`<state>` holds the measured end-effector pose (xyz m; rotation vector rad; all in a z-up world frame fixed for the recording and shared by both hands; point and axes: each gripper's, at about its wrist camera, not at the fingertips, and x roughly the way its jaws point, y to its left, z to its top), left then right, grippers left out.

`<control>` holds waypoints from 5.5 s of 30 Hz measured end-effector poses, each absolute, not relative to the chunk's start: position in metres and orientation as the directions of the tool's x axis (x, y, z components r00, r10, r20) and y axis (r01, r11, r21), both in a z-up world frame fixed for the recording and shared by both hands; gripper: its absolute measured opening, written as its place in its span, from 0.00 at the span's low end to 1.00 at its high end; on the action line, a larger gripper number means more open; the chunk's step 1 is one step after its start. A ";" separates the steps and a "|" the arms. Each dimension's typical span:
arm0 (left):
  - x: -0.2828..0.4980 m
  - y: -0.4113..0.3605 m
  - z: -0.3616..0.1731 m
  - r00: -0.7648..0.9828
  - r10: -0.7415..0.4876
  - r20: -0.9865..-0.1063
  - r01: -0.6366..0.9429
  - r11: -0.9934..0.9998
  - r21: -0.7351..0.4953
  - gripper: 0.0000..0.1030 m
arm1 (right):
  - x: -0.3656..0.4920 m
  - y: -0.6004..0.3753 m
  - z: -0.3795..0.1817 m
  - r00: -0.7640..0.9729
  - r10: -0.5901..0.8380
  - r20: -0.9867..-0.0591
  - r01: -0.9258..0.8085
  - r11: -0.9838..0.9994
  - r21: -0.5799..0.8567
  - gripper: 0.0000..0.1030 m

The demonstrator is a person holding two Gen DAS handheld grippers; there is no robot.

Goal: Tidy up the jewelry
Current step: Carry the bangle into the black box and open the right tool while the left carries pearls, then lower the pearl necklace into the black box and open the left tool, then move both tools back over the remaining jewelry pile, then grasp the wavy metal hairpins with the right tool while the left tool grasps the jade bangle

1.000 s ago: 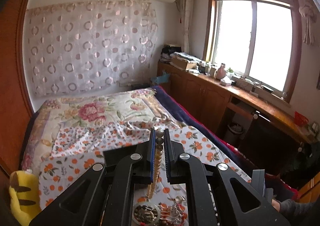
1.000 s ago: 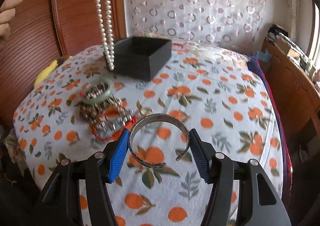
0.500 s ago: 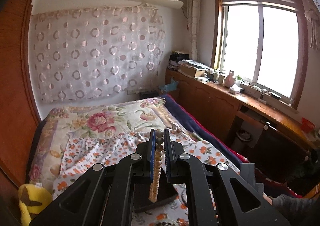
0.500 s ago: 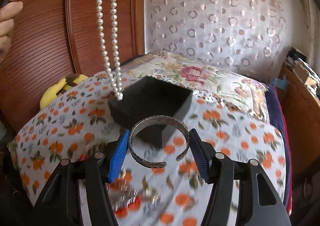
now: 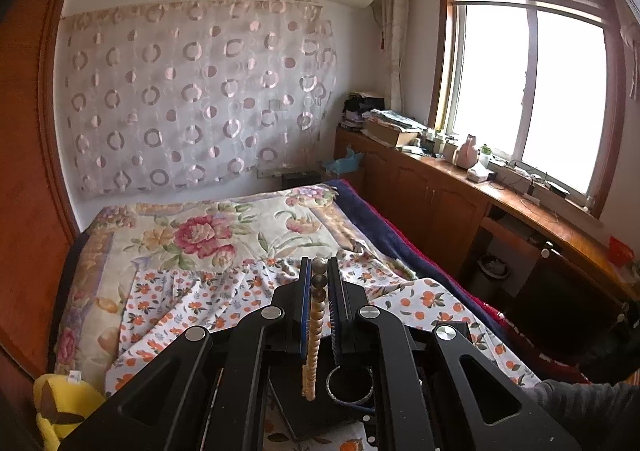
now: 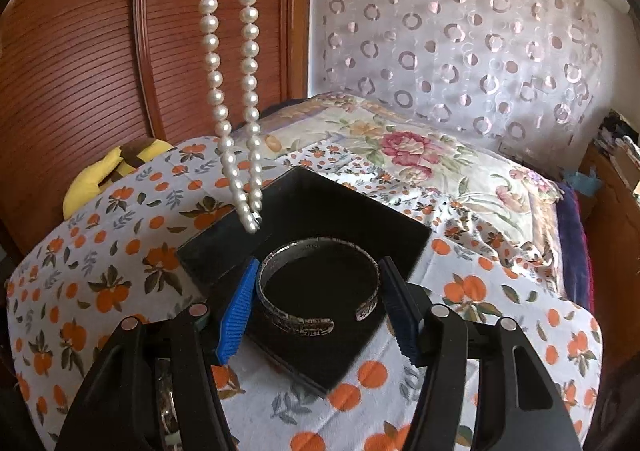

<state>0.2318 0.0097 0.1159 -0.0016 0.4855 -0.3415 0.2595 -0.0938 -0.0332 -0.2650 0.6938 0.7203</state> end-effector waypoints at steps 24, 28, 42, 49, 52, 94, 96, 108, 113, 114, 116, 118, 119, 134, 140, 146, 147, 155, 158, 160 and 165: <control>0.274 -0.023 0.064 0.764 -0.323 -0.558 0.341 0.937 -0.075 0.07 | 0.242 -0.153 -0.025 0.604 0.478 -0.637 -0.613 0.790 0.012 0.68; 0.280 -0.021 0.043 0.741 -0.312 -0.595 0.331 0.940 -0.081 0.07 | 0.236 -0.151 -0.028 0.598 0.481 -0.641 -0.616 0.788 0.017 0.68; 0.231 -0.021 -0.004 0.717 -0.276 -0.640 0.310 0.949 -0.061 0.38 | 0.190 -0.161 -0.025 0.603 0.479 -0.637 -0.589 0.807 0.049 0.68; 0.184 -0.011 -0.036 0.711 -0.242 -0.660 0.263 0.962 -0.070 0.57 | 0.159 -0.171 -0.029 0.609 0.460 -0.646 -0.547 0.834 0.078 0.68; 0.170 -0.004 -0.046 0.704 -0.237 -0.670 0.244 0.966 -0.085 0.59 | 0.144 -0.174 -0.030 0.617 0.447 -0.647 -0.535 0.842 0.071 0.68; 0.152 -0.050 -0.109 0.584 -0.232 -0.777 0.281 0.957 -0.075 0.67 | 0.076 -0.186 -0.071 0.588 0.427 -0.687 -0.505 0.857 0.101 0.68; 0.147 -0.045 -0.108 0.592 -0.238 -0.770 0.273 0.958 -0.087 0.67 | 0.076 -0.187 -0.071 0.586 0.425 -0.690 -0.504 0.858 0.101 0.68; 0.113 -0.011 -0.073 0.697 -0.240 -0.675 0.209 0.969 -0.129 0.67 | 0.099 -0.174 -0.061 0.547 0.452 -0.705 -0.523 0.842 0.134 0.49; 0.105 0.000 -0.065 0.717 -0.234 -0.657 0.188 0.972 -0.141 0.67 | 0.117 -0.162 -0.071 0.501 0.451 -0.739 -0.505 0.845 0.173 0.46; 0.104 0.002 -0.065 0.719 -0.233 -0.655 0.186 0.972 -0.142 0.67 | 0.121 -0.161 -0.073 0.497 0.443 -0.746 -0.498 0.850 0.173 0.46; 0.103 0.005 -0.064 0.721 -0.235 -0.652 0.181 0.972 -0.150 0.67 | 0.124 -0.153 -0.075 0.495 0.430 -0.755 -0.491 0.855 0.165 0.46; 0.102 0.006 -0.065 0.721 -0.236 -0.651 0.180 0.972 -0.152 0.67 | 0.127 -0.149 -0.078 0.486 0.421 -0.766 -0.494 0.855 0.157 0.46; 0.102 0.007 -0.066 0.721 -0.236 -0.652 0.179 0.972 -0.154 0.67 | 0.128 -0.147 -0.078 0.485 0.419 -0.768 -0.497 0.854 0.153 0.46; 0.099 0.003 -0.066 0.718 -0.247 -0.651 0.192 0.969 -0.157 0.67 | 0.134 -0.158 -0.076 0.487 0.365 -0.793 -0.496 0.863 0.093 0.18; 0.099 0.003 -0.066 0.717 -0.248 -0.651 0.193 0.969 -0.157 0.67 | 0.137 -0.173 -0.069 0.531 0.331 -0.780 -0.477 0.878 0.047 0.12; 0.098 0.001 -0.065 0.716 -0.250 -0.652 0.198 0.968 -0.155 0.67 | 0.136 -0.185 -0.051 0.578 0.337 -0.743 -0.469 0.882 0.035 0.00; 0.098 0.001 -0.064 0.715 -0.250 -0.652 0.199 0.968 -0.153 0.67 | 0.136 -0.186 -0.049 0.579 0.340 -0.741 -0.471 0.881 0.036 0.00; 0.097 -0.001 -0.065 0.716 -0.251 -0.652 0.199 0.968 -0.153 0.67 | 0.137 -0.189 -0.058 0.549 0.363 -0.753 -0.443 0.890 0.106 0.06; 0.097 -0.002 -0.065 0.715 -0.253 -0.652 0.201 0.967 -0.155 0.67 | 0.136 -0.186 -0.064 0.540 0.365 -0.759 -0.434 0.893 0.121 0.45; 0.096 -0.004 -0.066 0.714 -0.254 -0.653 0.203 0.967 -0.155 0.67 | 0.137 -0.184 -0.070 0.528 0.369 -0.765 -0.432 0.892 0.133 0.46; 0.095 -0.007 -0.069 0.710 -0.258 -0.655 0.205 0.966 -0.158 0.67 | 0.139 -0.182 -0.079 0.496 0.389 -0.776 -0.427 0.888 0.171 0.42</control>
